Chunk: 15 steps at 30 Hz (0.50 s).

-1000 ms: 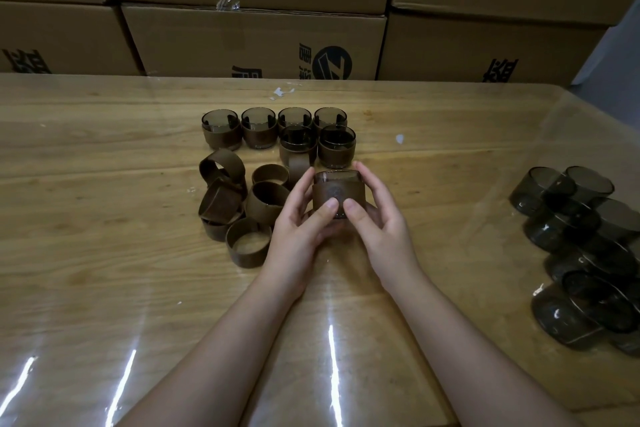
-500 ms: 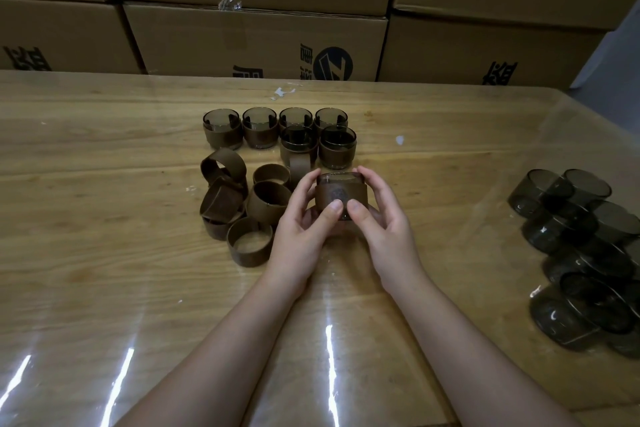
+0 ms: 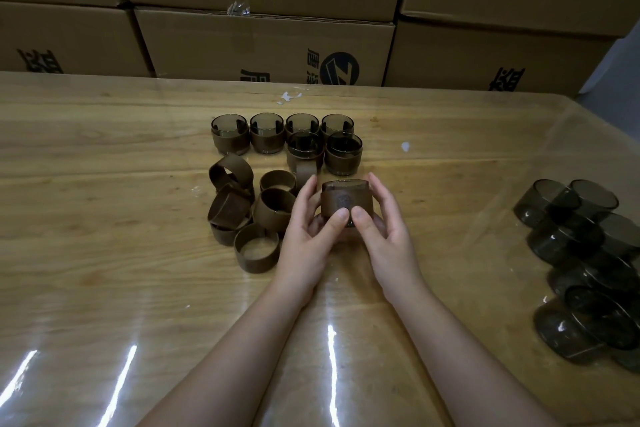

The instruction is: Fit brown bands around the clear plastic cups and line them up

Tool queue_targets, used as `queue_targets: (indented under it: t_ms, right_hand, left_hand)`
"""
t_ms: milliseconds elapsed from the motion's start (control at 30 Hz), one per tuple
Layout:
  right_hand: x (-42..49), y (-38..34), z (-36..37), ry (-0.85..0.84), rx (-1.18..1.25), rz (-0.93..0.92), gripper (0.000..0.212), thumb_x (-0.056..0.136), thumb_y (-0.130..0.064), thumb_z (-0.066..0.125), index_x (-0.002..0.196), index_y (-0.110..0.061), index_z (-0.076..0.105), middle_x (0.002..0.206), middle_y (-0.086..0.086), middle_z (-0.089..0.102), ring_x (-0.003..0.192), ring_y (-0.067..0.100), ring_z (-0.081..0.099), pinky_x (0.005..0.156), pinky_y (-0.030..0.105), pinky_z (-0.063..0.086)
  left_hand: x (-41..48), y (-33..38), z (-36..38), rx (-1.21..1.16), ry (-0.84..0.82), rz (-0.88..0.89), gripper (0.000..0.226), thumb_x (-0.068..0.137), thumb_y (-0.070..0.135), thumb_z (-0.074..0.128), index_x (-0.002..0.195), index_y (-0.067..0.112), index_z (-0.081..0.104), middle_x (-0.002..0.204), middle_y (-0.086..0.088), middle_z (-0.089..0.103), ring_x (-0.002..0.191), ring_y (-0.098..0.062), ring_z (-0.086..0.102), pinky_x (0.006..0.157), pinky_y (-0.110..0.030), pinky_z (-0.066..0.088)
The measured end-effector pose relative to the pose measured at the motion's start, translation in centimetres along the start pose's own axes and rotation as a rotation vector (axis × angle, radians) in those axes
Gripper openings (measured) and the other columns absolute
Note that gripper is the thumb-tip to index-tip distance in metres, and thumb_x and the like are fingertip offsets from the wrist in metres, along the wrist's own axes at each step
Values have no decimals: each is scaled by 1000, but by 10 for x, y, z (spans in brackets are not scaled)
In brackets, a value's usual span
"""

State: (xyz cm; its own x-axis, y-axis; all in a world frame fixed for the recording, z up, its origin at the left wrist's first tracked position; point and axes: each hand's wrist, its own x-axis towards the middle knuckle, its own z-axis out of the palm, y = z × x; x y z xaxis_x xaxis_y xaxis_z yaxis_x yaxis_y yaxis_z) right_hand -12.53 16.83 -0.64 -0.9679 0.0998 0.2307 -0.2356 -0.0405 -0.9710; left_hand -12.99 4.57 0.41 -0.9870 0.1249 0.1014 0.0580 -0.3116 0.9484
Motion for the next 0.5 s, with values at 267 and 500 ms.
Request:
queue_targets:
  t_ms: [267,500]
  right_hand:
    - [5,3,-1,25,42,130,64,80,-47,56,141,-29,42,139,3,56,125,13,56,107,37,45]
    - [4,5,0,-29,32,118,61,83,-39,56,140,-32,37,136,-5,56,123,9,57,105,31,46]
  left_hand:
    - [1,-4,-2,41,2,-45,60,87,0,62,140,19,41,132,-5,59,122,-15,57,108,-46,41]
    - [2,-6,-4,46,3,-26,55,89,0,60,128,37,45,120,21,65,121,-10,57,108,-43,42]
